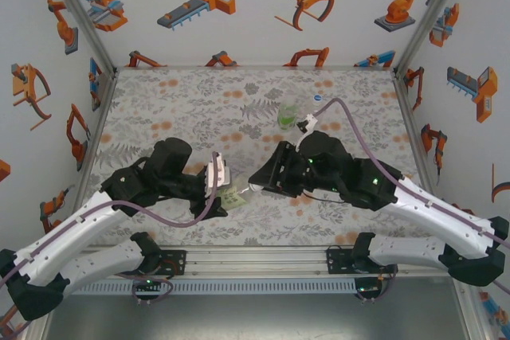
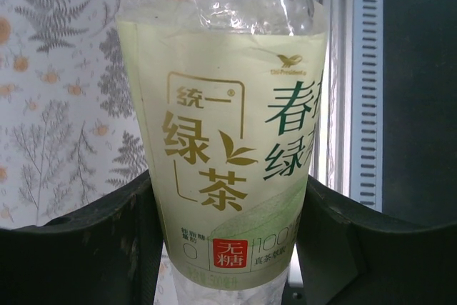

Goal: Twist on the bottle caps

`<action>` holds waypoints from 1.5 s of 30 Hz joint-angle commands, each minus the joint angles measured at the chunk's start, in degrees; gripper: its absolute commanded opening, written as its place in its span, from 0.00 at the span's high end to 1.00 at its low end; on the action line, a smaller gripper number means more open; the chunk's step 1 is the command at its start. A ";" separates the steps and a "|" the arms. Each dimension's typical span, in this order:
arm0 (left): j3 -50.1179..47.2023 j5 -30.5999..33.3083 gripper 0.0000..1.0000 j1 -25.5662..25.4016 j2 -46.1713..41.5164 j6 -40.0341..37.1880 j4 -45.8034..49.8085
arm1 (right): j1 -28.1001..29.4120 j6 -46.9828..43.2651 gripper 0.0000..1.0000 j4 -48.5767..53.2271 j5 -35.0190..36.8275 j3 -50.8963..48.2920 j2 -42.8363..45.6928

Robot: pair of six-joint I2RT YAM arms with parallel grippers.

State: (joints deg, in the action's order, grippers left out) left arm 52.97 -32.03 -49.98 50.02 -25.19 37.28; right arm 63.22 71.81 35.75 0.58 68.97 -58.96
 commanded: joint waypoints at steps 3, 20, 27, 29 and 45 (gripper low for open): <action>0.06 -3.63 1.00 -0.39 -2.20 -0.87 -4.08 | -0.12 -19.55 0.43 -4.71 2.99 4.58 1.66; 0.91 -5.87 1.00 -0.39 -4.09 0.53 -2.96 | -0.32 -81.70 0.38 -1.04 -27.45 10.70 1.37; 1.02 -6.20 1.00 -0.40 -4.97 0.88 -2.24 | -0.31 -93.61 0.39 7.79 -29.84 15.77 -2.63; 1.07 -6.34 1.00 -0.43 -4.94 1.01 -2.29 | -0.29 -94.22 0.42 8.12 -29.08 16.32 -3.32; 0.77 -6.86 1.00 -0.47 -4.77 1.12 -2.25 | -0.29 -94.08 0.56 4.32 -29.47 15.58 -4.96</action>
State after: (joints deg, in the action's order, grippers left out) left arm 52.97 -37.28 -50.22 45.71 -24.43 34.76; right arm 63.07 -21.54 42.39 -28.08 84.12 -63.92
